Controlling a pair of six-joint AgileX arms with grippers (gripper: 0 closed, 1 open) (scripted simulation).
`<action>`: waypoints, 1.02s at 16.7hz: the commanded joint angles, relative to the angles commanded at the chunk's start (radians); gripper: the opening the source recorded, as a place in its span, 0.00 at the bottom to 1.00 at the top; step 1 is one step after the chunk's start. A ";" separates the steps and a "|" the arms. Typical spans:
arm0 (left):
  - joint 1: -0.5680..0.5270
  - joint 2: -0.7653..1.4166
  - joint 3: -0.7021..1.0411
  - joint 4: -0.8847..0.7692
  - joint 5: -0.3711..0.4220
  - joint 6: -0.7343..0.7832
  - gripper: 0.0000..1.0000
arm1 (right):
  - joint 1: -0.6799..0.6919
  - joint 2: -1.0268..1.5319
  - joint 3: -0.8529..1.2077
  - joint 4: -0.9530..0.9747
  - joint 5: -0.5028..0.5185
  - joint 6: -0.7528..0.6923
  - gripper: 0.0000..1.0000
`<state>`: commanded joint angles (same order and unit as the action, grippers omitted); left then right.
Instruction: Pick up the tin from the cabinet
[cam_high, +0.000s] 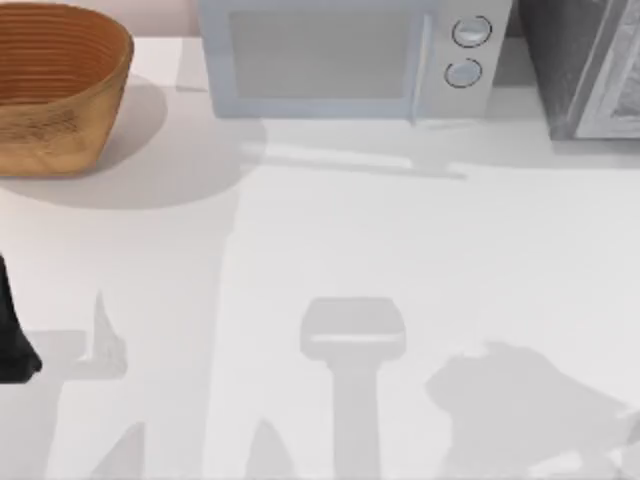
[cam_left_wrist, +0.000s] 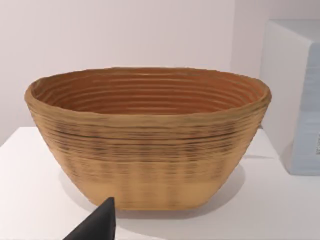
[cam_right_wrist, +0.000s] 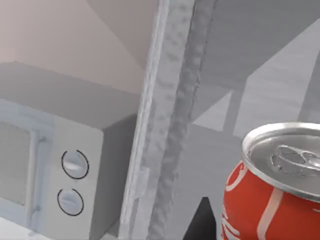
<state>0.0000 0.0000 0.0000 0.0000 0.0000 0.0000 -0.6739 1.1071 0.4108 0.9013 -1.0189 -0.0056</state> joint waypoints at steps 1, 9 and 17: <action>0.000 0.000 0.000 0.000 0.000 0.000 1.00 | -0.051 0.118 0.028 0.079 -0.095 -0.002 0.00; 0.000 0.000 0.000 0.000 0.000 0.000 1.00 | -0.341 0.909 0.169 0.576 -0.689 -0.028 0.00; 0.000 0.000 0.000 0.000 0.000 0.000 1.00 | -0.408 1.153 0.193 0.709 -0.804 -0.042 0.00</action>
<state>0.0000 0.0000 0.0000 0.0000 0.0000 0.0000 -1.0820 2.2605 0.6034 1.6107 -1.8224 -0.0475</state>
